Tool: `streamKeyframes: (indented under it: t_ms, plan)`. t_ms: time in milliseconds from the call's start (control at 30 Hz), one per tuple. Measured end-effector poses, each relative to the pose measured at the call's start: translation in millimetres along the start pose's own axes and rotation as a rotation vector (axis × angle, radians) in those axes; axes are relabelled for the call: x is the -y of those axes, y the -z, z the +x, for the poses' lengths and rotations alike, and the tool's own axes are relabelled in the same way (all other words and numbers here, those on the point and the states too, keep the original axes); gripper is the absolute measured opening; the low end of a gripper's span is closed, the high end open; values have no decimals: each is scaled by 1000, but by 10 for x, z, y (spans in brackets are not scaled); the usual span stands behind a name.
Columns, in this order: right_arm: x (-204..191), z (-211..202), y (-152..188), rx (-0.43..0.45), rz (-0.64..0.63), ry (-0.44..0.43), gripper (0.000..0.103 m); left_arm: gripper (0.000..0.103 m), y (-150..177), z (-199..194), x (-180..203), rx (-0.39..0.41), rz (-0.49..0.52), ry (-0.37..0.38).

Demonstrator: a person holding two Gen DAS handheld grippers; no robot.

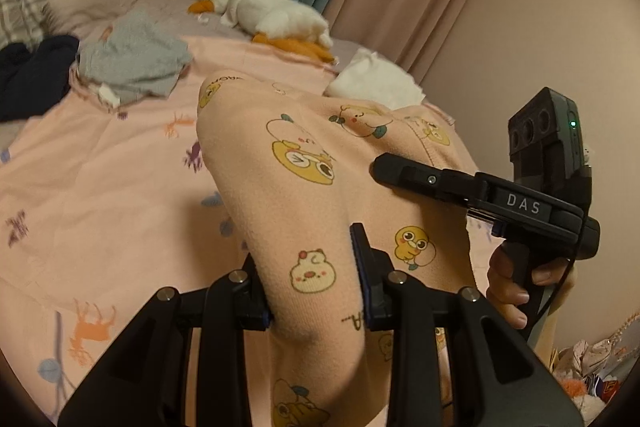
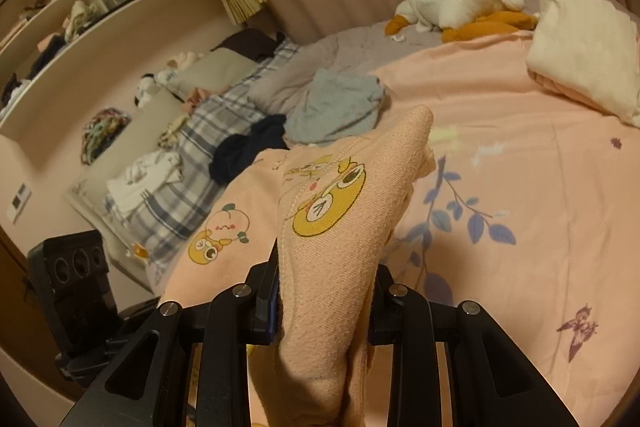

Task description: Fold small clothes

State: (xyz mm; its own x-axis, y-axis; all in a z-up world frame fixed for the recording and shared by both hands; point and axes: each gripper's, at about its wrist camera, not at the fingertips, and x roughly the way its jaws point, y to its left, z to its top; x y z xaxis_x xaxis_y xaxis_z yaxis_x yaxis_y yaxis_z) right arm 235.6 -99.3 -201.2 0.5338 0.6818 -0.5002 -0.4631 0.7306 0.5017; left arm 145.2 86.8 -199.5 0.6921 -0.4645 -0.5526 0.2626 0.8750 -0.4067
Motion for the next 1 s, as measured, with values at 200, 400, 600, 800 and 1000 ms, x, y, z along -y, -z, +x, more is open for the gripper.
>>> streamKeyframes:
  t_ms: [200, 400, 600, 800, 1000]
  plan:
    - [286, 386, 219, -93, 22, 56, 32, 31, 301, 448, -266, -72, -43, -45]
    - [564, 730, 523, -196, 64, 68, 32, 31, 649, 801, -543, -173, -108, -65]
    - [729, 792, 765, -212, 146, 50, 32, 34, 830, 801, -700, -217, -161, -46]
    - [814, 734, 816, -258, 224, 40, 32, 38, 916, 683, -734, -241, -192, -20]
    - [684, 521, 897, -267, 99, 152, 35, 40, 1077, 533, -840, -252, -259, 24]
